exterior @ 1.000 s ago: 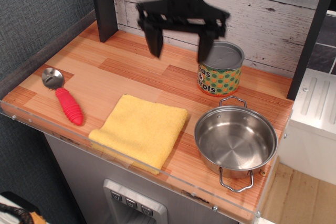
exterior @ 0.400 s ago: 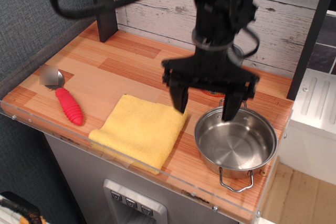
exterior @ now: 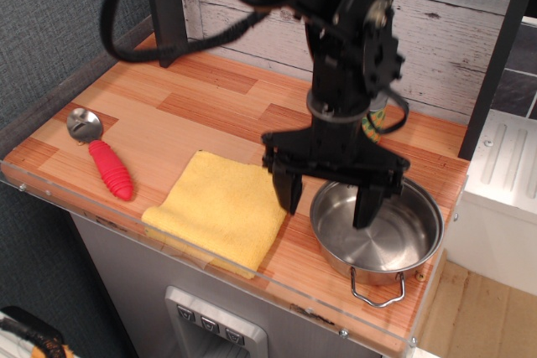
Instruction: Place the silver pot on the yellow napkin
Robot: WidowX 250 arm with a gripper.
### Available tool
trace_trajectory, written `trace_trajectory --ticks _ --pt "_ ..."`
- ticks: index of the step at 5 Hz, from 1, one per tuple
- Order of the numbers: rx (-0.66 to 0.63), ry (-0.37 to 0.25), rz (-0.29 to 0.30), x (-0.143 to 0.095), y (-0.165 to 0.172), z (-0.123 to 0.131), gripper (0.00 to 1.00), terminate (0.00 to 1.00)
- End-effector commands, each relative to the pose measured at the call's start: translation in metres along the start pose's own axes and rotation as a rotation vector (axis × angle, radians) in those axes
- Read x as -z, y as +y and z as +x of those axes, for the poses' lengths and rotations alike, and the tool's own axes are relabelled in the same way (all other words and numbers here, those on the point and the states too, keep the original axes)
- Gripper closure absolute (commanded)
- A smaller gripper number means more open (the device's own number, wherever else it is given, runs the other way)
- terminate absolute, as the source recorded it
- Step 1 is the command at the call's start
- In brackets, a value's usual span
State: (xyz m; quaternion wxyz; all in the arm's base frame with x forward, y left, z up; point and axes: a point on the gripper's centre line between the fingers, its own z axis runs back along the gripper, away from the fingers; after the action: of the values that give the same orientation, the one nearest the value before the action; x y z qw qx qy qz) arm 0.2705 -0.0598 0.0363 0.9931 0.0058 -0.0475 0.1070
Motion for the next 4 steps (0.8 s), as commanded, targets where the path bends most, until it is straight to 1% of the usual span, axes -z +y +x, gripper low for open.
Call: trace_trajectory --ticks 1,2,4 --pt "-0.027 0.024 -0.007 0.014 0.007 -0.005 0.0 0.0" --pt "-0.036 0.03 0.005 0.019 0.008 -0.005 1.0 0.0" --pt "-0.065 0.005 -0.009 0.007 0.01 -0.004 1.0 0.0"
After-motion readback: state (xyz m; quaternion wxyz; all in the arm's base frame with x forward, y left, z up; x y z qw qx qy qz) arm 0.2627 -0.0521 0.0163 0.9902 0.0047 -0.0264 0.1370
